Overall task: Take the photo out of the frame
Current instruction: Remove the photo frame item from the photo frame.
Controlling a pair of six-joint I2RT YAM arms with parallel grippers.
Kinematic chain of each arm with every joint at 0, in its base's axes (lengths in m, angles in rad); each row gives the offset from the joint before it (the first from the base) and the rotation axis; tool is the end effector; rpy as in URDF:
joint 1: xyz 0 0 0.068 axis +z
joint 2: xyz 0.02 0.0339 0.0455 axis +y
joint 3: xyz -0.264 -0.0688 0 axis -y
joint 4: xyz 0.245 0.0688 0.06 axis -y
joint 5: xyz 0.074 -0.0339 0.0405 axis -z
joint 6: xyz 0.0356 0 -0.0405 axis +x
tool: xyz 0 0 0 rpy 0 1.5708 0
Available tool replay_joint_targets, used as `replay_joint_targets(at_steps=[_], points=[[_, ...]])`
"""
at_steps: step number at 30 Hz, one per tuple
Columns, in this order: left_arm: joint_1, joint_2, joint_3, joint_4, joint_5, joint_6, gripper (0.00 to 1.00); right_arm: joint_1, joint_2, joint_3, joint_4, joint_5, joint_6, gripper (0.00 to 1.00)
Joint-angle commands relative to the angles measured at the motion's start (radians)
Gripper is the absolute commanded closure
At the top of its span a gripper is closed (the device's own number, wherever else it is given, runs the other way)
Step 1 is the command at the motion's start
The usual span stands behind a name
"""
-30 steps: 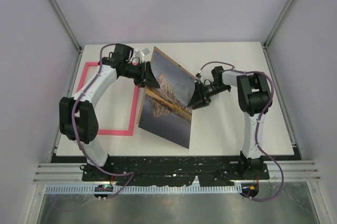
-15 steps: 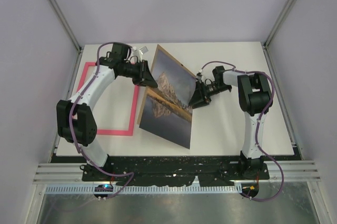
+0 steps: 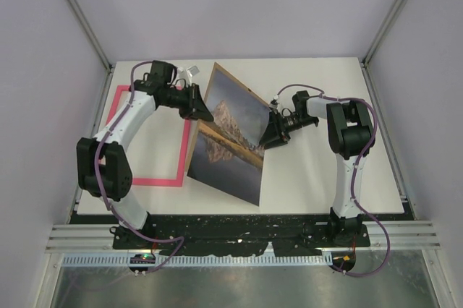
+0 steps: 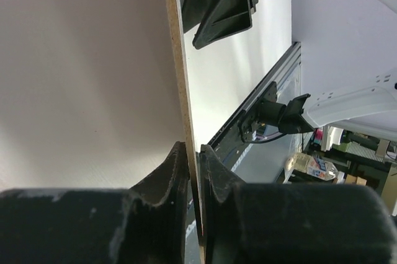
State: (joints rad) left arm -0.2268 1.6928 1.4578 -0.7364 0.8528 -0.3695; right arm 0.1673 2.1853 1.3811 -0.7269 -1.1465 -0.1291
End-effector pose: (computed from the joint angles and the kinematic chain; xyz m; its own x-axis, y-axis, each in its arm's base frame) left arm 0.3441 -0.1069 0.2964 -0.9532 -0.0239 -0.3015 0.2334 0.5757 -0.7836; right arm 0.3781 0.0967 0.1058 -0.9636 -0.2165 -0.1566 -0.2302 0.3752 0.8979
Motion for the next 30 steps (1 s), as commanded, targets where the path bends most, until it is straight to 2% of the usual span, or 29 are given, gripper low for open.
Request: replay_joint_targets(at_steps=[1,13,22,30], points=[[0.026,-0.082,-0.004,0.080,0.088,-0.042,0.92,-0.009,0.001,0.001,0.012,-0.035,-0.018,0.41],[0.070,-0.113,-0.034,0.166,0.164,-0.134,0.93,-0.018,0.001,0.016,-0.025,-0.062,-0.037,0.40],[0.086,-0.130,-0.059,0.184,0.163,-0.147,0.92,-0.023,0.005,0.022,-0.048,-0.074,-0.055,0.40],[0.115,-0.145,-0.077,0.195,0.137,-0.160,0.92,-0.029,0.005,0.033,-0.095,-0.151,-0.101,0.40]])
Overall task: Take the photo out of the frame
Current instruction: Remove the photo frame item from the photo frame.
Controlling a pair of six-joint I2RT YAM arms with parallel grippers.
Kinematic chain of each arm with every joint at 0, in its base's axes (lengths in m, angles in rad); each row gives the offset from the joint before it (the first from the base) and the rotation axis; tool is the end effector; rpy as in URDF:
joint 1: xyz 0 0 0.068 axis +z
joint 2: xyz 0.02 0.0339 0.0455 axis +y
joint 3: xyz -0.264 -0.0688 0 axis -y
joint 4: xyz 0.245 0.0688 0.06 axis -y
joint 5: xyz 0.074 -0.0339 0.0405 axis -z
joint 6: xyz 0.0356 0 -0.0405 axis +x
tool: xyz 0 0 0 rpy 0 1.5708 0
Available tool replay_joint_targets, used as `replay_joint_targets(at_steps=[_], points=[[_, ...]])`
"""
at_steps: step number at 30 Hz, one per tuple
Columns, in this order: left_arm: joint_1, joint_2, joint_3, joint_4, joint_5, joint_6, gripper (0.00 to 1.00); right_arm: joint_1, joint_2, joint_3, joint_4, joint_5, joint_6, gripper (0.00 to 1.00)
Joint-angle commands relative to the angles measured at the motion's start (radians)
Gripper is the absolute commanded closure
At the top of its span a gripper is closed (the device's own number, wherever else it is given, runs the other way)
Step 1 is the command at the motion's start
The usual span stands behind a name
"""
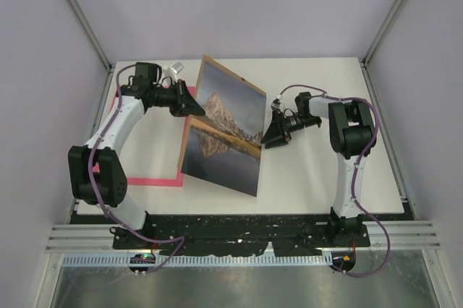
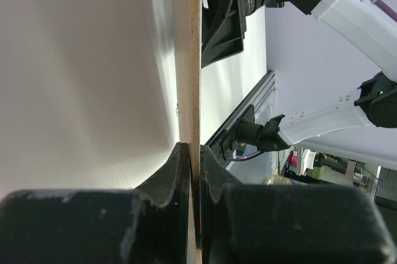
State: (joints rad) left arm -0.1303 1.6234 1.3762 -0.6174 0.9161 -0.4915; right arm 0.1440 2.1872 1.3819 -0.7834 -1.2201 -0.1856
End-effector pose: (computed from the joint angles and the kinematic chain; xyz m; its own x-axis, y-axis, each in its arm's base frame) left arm 0.3416 -0.0732 0.3026 -0.9433 -0.1662 -0.2873 0.1637 0.5200 -0.8383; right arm 0.3753 0.0882 0.1076 -0.9665 -0.2042 -0.1557 -0.2147 0.3101 0.9262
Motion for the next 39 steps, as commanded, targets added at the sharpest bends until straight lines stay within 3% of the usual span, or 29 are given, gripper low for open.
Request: replay_joint_targets(at_steps=[1,13,29,39], points=[[0.020,-0.079,-0.005,0.085,0.072,-0.039,0.92,-0.009,0.005,0.032,-0.049,-0.097,-0.054,0.40],[0.058,-0.106,-0.089,0.238,0.119,-0.140,0.93,0.009,0.054,0.043,-0.065,-0.114,-0.052,0.40],[0.058,-0.100,-0.114,0.237,0.092,-0.122,0.87,0.065,0.048,0.088,-0.178,-0.183,-0.152,0.40],[0.058,-0.099,-0.121,0.228,0.072,-0.107,0.87,0.060,0.031,0.072,-0.055,0.014,-0.006,0.40]])
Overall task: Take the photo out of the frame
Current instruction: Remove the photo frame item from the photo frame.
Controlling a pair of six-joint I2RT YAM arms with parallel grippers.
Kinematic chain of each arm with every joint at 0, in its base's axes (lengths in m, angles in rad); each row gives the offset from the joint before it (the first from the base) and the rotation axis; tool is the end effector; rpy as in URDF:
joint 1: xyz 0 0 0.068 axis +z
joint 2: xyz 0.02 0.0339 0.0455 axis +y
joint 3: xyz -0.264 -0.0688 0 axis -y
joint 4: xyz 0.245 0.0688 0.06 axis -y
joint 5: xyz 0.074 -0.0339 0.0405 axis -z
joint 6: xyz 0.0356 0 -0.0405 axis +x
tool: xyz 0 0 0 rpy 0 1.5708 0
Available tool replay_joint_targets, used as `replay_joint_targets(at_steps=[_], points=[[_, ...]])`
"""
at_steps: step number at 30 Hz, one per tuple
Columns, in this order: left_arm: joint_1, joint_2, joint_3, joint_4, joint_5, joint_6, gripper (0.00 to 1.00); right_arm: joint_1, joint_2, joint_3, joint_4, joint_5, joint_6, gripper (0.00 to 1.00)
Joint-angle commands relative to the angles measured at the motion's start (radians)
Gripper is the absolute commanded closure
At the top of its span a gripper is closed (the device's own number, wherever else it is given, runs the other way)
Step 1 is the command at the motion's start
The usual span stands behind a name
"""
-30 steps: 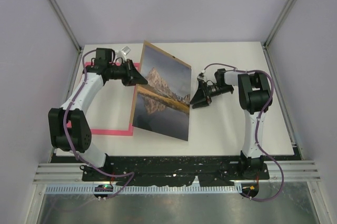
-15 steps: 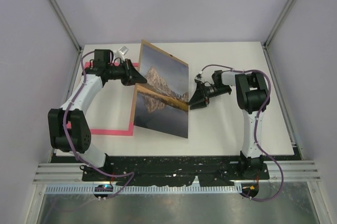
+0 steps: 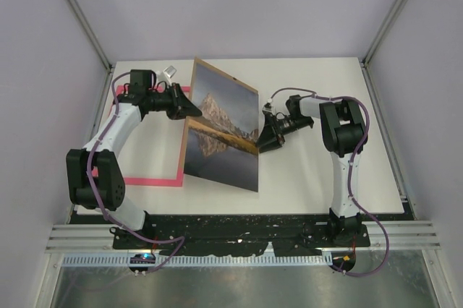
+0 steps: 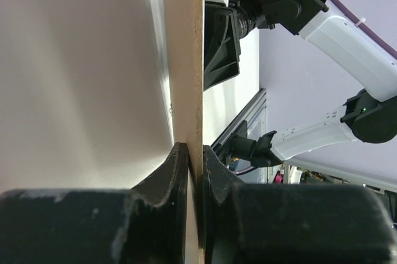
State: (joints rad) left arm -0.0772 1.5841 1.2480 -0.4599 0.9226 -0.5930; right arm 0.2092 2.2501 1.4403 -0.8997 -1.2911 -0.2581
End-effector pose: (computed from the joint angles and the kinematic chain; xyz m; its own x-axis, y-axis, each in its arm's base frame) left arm 0.3382 -0.0546 0.2851 -0.9276 -0.2667 -0.2618 0.1016 0.4943 -0.8633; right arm 0.3711 0.1138 0.0998 -0.9553 -0.2748 -0.1093 -0.1770 0.2353 0.9557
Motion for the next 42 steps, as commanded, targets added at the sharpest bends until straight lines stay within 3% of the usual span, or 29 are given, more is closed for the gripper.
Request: replay_joint_targets(at_steps=[1,4,11,42], points=[[0.005,-0.061,0.005,0.066,0.061,-0.004,0.86,-0.007,-0.040,0.000,0.079,0.119,0.074,0.40],[0.005,-0.058,0.005,0.063,0.059,-0.004,0.86,-0.007,-0.050,-0.011,0.110,0.145,0.103,0.40],[0.004,-0.059,-0.004,0.064,0.044,0.001,0.73,0.002,-0.040,-0.006,0.110,0.134,0.103,0.40],[-0.007,-0.065,0.007,0.030,0.022,0.039,0.76,0.044,-0.023,0.023,0.074,0.079,0.057,0.39]])
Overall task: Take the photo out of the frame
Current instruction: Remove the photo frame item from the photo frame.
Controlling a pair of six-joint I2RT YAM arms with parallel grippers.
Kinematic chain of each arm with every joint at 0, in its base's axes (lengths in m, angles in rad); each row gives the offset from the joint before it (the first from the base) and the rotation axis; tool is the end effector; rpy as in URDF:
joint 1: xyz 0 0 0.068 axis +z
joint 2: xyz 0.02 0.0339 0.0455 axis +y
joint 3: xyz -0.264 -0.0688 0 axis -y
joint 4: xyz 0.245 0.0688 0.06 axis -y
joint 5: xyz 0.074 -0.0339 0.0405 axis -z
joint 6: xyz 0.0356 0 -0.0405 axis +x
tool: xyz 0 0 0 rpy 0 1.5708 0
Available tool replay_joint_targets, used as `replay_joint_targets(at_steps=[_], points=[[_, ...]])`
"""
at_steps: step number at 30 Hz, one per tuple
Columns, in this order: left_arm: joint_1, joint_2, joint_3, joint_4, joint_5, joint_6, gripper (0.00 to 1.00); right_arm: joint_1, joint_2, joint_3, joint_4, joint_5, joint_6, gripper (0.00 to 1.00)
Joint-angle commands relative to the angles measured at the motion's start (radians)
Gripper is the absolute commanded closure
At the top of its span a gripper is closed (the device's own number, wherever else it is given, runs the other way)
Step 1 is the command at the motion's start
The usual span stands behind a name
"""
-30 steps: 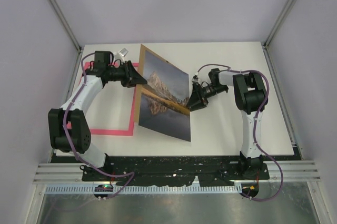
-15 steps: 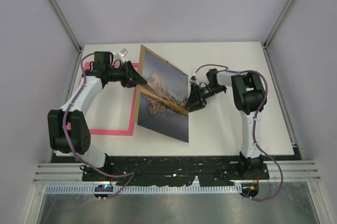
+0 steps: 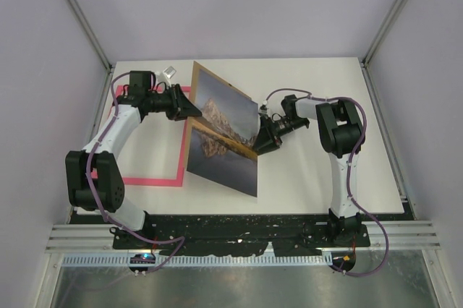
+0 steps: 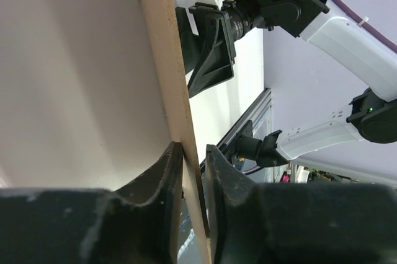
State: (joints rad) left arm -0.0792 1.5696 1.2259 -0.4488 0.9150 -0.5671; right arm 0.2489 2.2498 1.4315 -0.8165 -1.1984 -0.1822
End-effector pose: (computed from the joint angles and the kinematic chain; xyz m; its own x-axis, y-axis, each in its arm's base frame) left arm 0.3345 -0.0549 0.2833 -0.9226 -0.2554 -0.2890 0.1272 0.5059 -0.8532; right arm 0.3713 0.1286 0.0943 -0.9454 -0.3083 -0.1055 -0.2066 0.3167 0.9258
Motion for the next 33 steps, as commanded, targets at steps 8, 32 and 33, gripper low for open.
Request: replay_joint_targets(at_steps=[8,32,33], points=[[-0.004,-0.065,0.027,0.013,0.027,0.021,0.99,0.004,-0.036,0.029,-0.004,0.008,-0.017,0.39],[0.159,-0.105,0.038,-0.008,0.054,-0.005,1.00,-0.030,-0.050,0.056,0.042,0.080,0.024,0.37],[0.167,-0.102,0.044,-0.013,0.061,-0.007,1.00,-0.030,-0.042,0.067,0.043,0.074,0.036,0.37]])
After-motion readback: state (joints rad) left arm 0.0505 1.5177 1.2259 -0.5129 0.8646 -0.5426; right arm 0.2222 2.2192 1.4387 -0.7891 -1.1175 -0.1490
